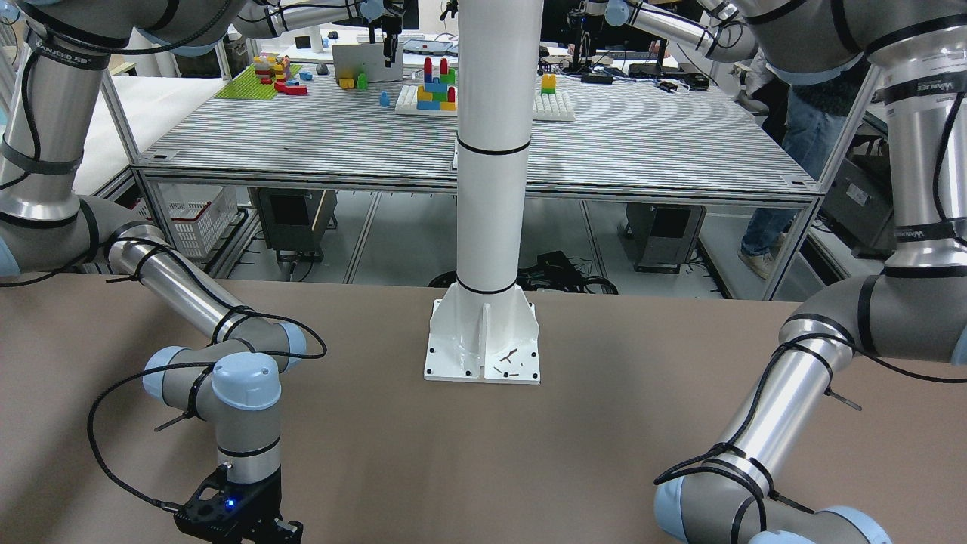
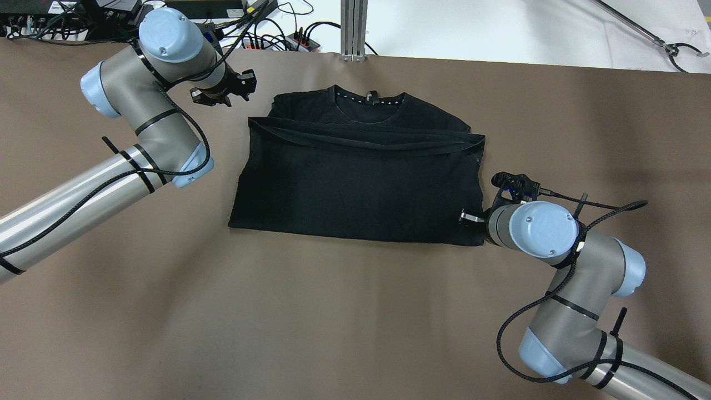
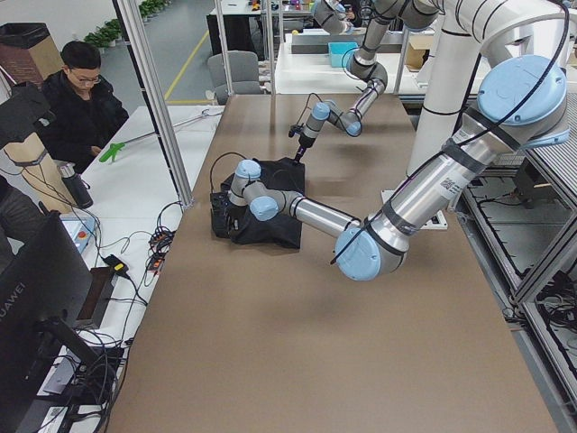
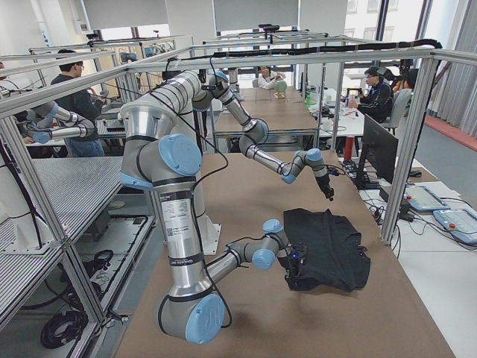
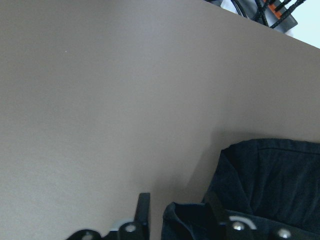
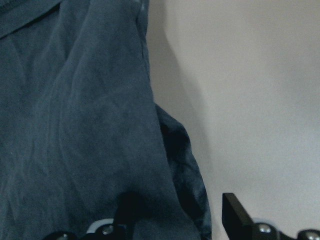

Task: Fold clothes
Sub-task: 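Drag the folded shirt's corner nearer the robot with the right gripper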

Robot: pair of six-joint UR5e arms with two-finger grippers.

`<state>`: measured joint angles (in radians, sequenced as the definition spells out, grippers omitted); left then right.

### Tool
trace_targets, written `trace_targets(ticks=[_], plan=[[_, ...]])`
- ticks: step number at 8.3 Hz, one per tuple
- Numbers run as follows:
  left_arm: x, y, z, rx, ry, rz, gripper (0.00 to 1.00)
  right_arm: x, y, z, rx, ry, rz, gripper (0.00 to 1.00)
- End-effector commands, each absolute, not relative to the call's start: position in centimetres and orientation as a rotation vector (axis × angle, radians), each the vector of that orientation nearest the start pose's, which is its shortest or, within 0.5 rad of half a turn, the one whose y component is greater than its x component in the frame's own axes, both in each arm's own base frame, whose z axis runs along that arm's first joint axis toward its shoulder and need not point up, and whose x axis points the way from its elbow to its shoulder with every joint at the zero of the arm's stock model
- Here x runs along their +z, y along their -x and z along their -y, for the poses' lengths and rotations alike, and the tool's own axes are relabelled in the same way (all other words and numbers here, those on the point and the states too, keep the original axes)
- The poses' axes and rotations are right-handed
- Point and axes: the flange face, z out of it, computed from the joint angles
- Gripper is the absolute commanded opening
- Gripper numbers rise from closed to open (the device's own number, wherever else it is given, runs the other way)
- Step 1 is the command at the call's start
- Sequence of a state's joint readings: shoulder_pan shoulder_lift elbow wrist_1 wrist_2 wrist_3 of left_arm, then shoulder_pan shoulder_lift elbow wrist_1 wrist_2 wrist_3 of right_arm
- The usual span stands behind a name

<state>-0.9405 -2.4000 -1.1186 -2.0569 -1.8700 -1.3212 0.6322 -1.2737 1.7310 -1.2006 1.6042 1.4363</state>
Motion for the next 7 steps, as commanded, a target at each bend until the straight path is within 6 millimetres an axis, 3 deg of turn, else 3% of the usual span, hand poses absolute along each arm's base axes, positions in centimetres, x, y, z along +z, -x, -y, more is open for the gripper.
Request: trace_targets(ticks=[1,3,4,5,7], plan=[[28.9,-39.8,71.9,-0.517,-0.251,-0.878,0.49,40.0,42.9,45.9,0.451,-0.266,0.777,0.42],[29.0,-39.8,71.9,-0.523,-0.251,-0.877,0.49,40.2,42.9,45.9,0.451,-0.264,0.774,0.06],[29.0,-39.8,71.9,-0.524,-0.251,-0.877,0.49,40.8,42.7,45.8,0.453,-0.261,0.767,0.0],[29.0,-39.8,71.9,-0.525,-0.252,-0.876,0.49,40.7,42.5,45.5,0.486,-0.249,0.809,0.0],[28.8,-39.9,71.8,-0.525,-0.253,-0.877,0.49,38.6,41.2,43.8,0.476,-0.197,0.889,0.0]])
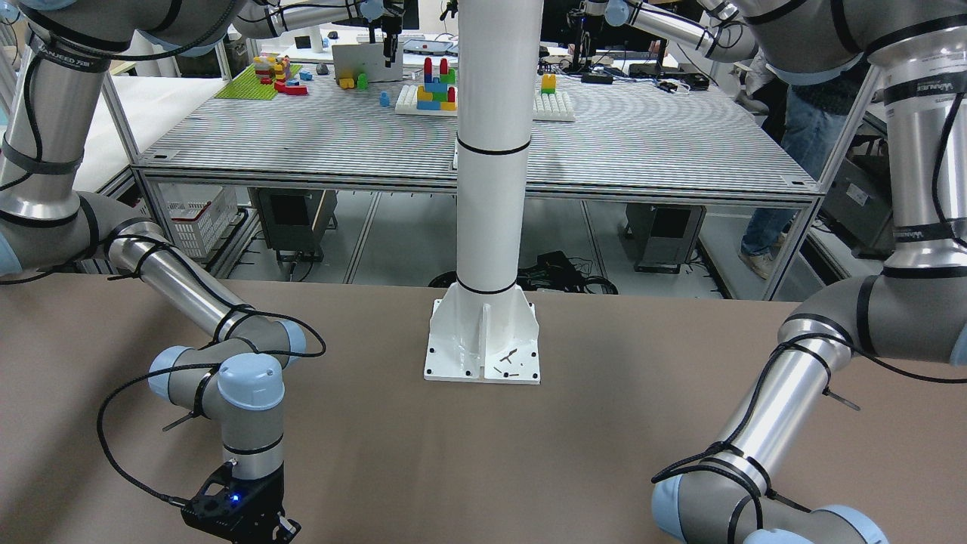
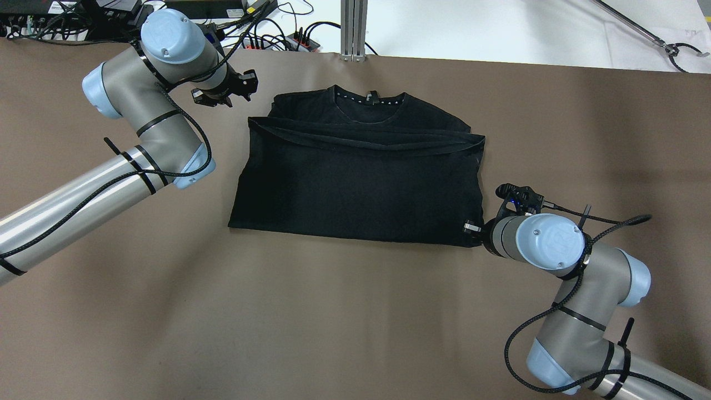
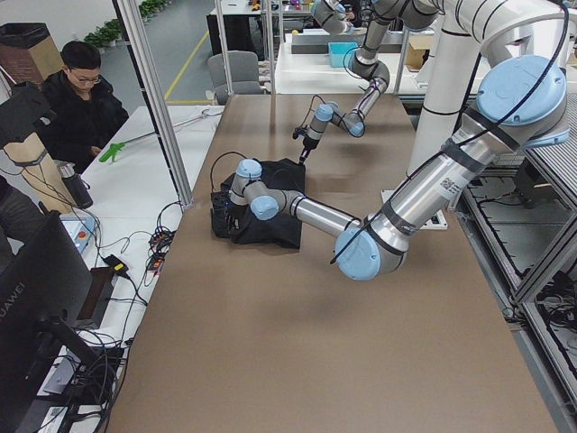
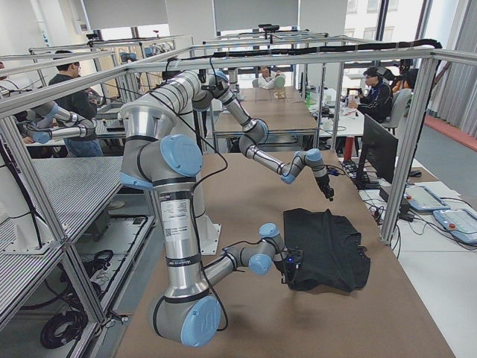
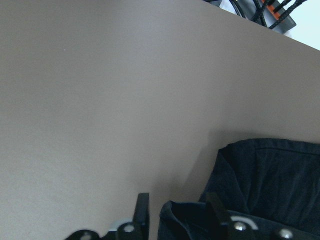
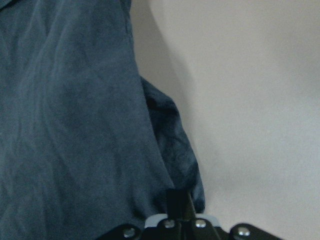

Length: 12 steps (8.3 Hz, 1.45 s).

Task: Fold clothes
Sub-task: 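Drag the folded shirt's corner nearer the robot with the right gripper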

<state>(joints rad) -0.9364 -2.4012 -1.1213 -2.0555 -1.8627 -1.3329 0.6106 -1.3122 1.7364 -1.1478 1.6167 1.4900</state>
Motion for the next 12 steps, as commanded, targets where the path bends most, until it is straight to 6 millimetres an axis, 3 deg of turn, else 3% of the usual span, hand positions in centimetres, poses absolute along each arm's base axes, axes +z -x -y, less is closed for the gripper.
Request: trace_targets(ticks=[1,3,5,6,7,8,9,10,11,12], plan=[[28.7,-39.9,71.8,-0.531,-0.252,-0.879,0.49,38.5,39.9,42.1,0.472,-0.129,0.917,0.0],[28.3,-40.7,71.3,-0.545,-0.239,-0.887,0.49,37.0,37.4,38.5,0.471,-0.039,0.975,0.0],[28.1,-41.0,71.2,-0.543,-0.236,-0.89,0.49,36.1,35.0,33.7,0.385,0.154,1.025,0.0],[27.9,-41.0,71.2,-0.543,-0.235,-0.892,0.49,34.6,35.3,31.5,0.374,0.285,1.051,0.0],[27.4,-41.0,71.1,-0.539,-0.236,-0.9,0.49,33.5,38.0,27.6,0.303,0.362,1.049,0.0],[27.2,-41.0,70.9,-0.536,-0.232,-0.905,0.49,32.7,39.7,24.3,0.22,0.408,1.049,0.0],[27.1,-41.5,70.6,-0.53,-0.23,-0.907,0.49,30.5,40.3,20.4,0.108,0.482,1.072,0.0],[26.9,-41.7,70.4,-0.524,-0.229,-0.912,0.49,29.4,41.7,17.8,0.024,0.544,1.073,0.56],[25.8,-41.4,69.8,-0.518,-0.241,-0.931,0.49,29.3,42.7,16.3,-0.01,0.563,1.066,0.94],[25.1,-42.1,68.4,-0.52,-0.232,-0.956,0.49,29.2,42.7,16.3,-0.008,0.563,1.067,0.95]])
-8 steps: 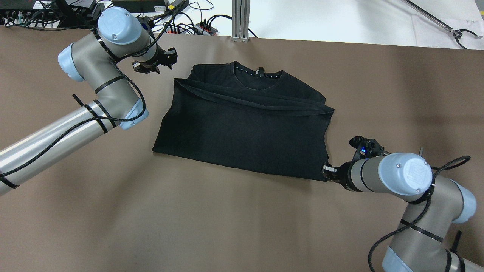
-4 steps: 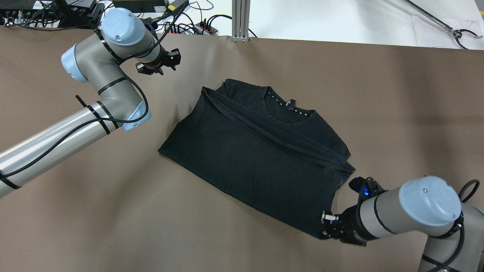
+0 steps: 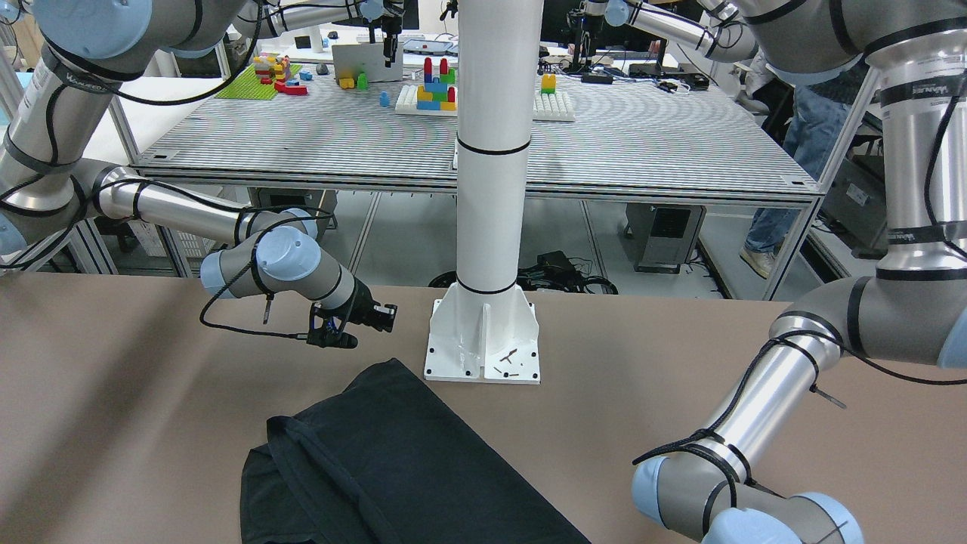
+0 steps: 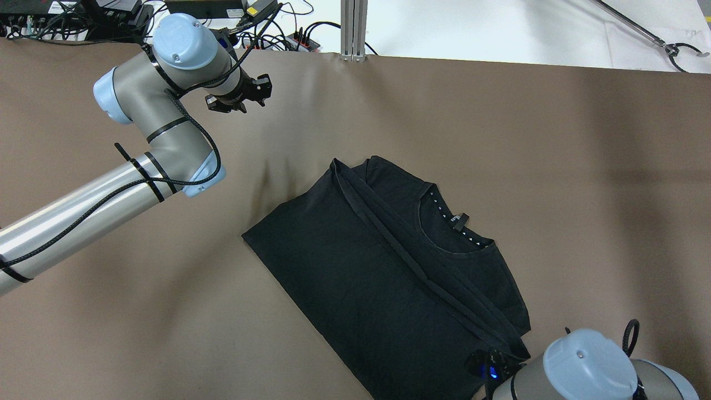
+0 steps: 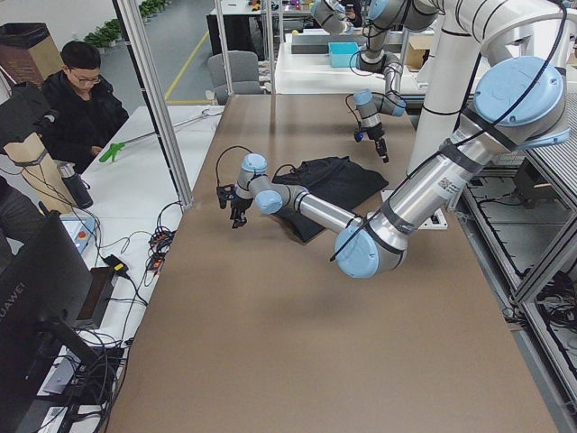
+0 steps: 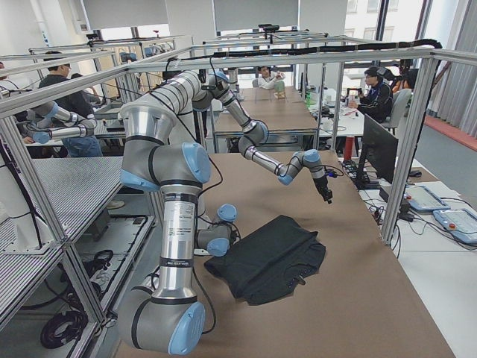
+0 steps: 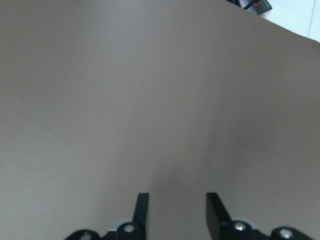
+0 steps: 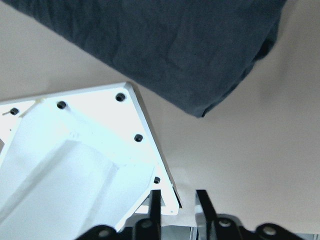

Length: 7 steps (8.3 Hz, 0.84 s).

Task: Fold clothes
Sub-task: 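Lower the left gripper and grasp the shirt's side edge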

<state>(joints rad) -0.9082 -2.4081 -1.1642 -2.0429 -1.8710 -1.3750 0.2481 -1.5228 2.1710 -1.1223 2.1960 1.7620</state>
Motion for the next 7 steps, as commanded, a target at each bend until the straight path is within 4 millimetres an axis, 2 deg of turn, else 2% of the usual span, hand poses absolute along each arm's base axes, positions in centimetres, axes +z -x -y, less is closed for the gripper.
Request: trace_targets(ticks=[1,2,3,4,5,6,7], plan=[[25.1,-43.8,65.6,-0.516,-0.183,-0.99,0.49,29.1,42.5,16.8,0.003,0.554,1.074,0.95],[24.9,-43.8,62.5,-0.524,-0.162,-1.032,0.49,28.6,41.8,19.1,0.044,0.52,1.098,0.95],[26.0,-44.8,57.2,-0.499,-0.126,-1.063,0.5,28.1,40.8,21.6,0.089,0.483,1.124,0.95],[28.4,-44.6,52.8,-0.467,-0.103,-1.064,0.63,28.3,40.2,24.2,0.149,0.419,1.137,0.95],[30.4,-43.9,50.0,-0.454,-0.085,-1.057,0.67,28.6,40.7,25.5,0.203,0.344,1.14,0.95],[32.1,-44.1,48.4,-0.453,-0.06,-1.041,0.68,28.7,41.2,26.4,0.251,0.274,1.138,0.95],[33.7,-45.4,46.9,-0.44,-0.033,-1.021,0.68,28.8,41.6,26.8,0.266,0.254,1.133,0.95]])
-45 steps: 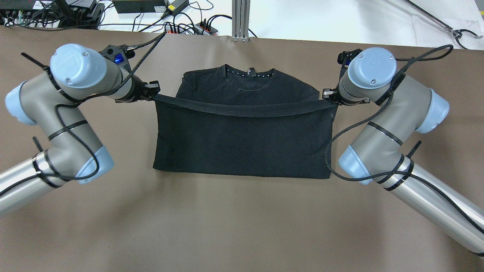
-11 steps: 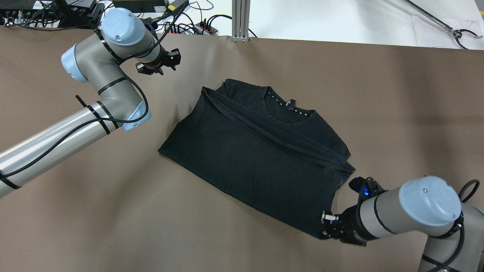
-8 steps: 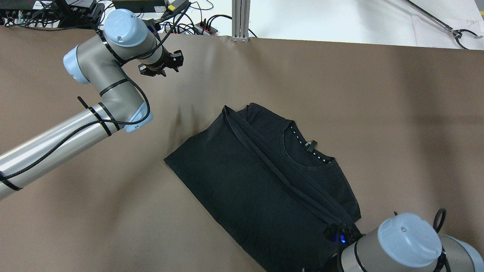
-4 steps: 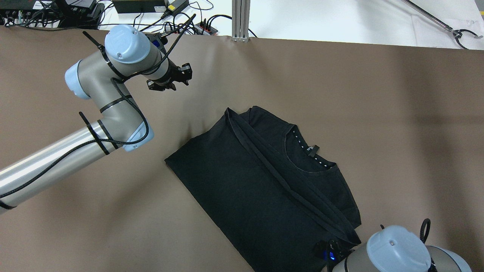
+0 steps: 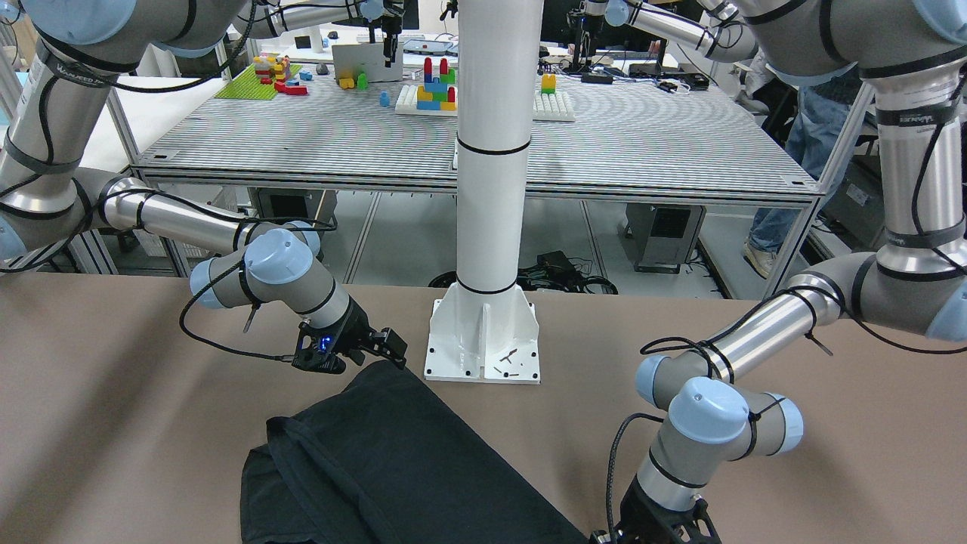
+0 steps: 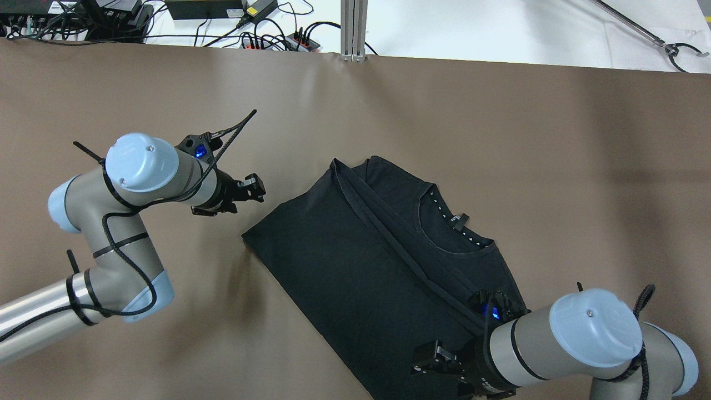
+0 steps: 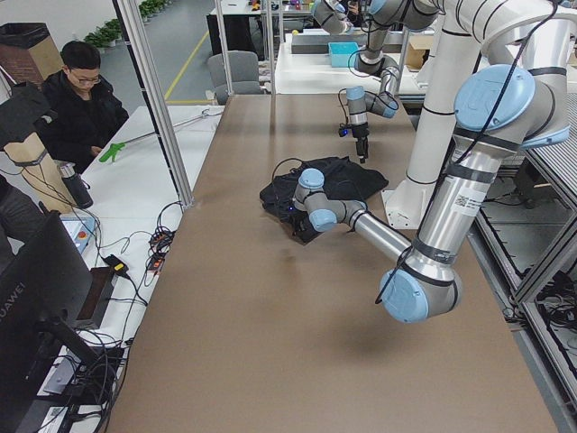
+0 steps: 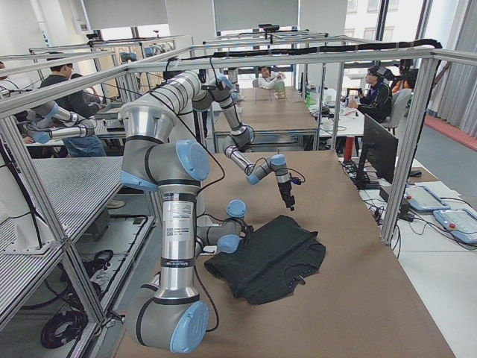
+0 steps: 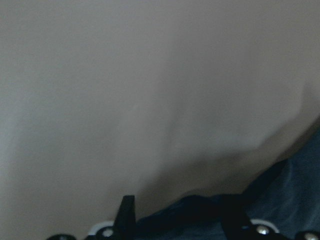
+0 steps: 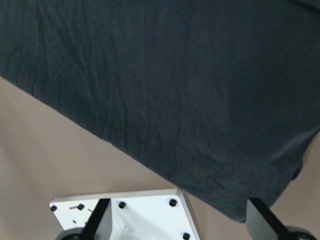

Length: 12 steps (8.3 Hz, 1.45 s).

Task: Fold clothes
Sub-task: 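Lower the left gripper and grasp the shirt's side edge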

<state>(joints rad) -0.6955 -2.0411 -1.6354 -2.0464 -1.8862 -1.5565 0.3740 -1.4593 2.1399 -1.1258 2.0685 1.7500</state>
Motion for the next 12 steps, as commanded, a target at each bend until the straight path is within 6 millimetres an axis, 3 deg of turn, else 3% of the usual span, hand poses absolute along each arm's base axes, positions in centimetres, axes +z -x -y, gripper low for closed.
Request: trace_targets(ticks=[1,8,12], plan=[[34.7,-46.1,46.6,-0.431,-0.024,-1.005,0.68,28.9,41.5,26.8,0.269,0.251,1.133,0.95],[34.5,-47.7,46.3,-0.437,-0.002,-1.004,0.64,29.1,41.0,27.8,0.29,0.24,1.131,0.95],[34.1,-48.2,46.5,-0.467,0.015,-1.008,0.39,29.0,40.9,27.8,0.291,0.238,1.132,0.95]])
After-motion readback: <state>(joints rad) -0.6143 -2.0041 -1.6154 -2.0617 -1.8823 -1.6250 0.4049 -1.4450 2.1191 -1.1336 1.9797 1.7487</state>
